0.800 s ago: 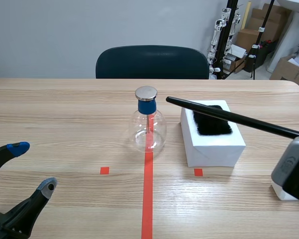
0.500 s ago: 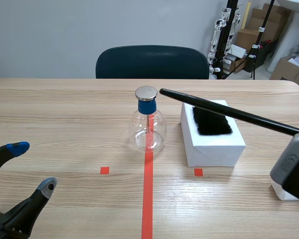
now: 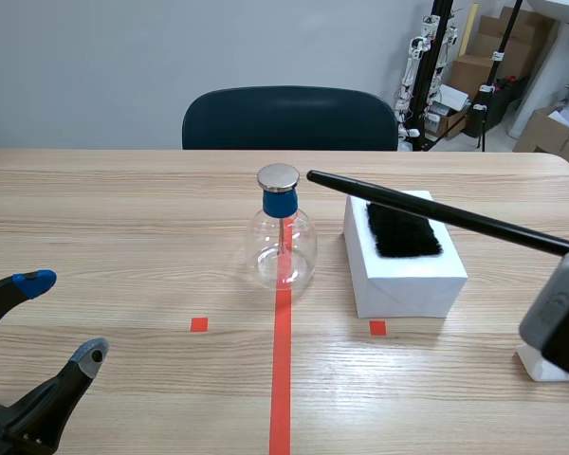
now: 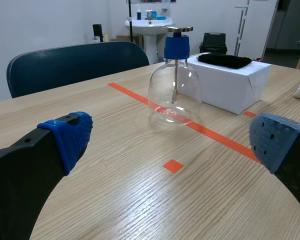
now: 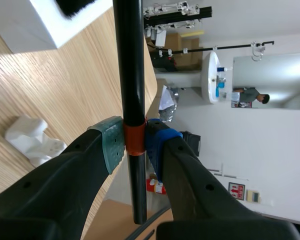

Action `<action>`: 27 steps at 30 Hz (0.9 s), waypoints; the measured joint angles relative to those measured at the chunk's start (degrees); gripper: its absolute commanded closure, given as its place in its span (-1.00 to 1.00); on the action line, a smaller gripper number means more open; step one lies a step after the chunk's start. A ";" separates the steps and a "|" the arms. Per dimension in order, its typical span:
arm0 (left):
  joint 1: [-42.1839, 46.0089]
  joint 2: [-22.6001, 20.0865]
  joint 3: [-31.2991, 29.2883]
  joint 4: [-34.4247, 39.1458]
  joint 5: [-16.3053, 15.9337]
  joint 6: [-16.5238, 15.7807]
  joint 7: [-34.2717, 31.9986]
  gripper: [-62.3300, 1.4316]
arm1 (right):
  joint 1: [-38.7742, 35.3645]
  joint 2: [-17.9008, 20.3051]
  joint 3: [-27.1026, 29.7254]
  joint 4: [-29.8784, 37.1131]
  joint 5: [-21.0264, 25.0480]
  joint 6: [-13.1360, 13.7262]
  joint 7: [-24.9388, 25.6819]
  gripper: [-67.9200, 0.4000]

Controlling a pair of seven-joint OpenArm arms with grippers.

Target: Do the electroscope experiment. rub the rod on the fur

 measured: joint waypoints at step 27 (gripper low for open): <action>0.00 0.00 0.00 0.00 0.00 0.00 0.00 -1.00 | 30.23 4.81 17.57 -26.93 0.26 2.51 2.14 0.69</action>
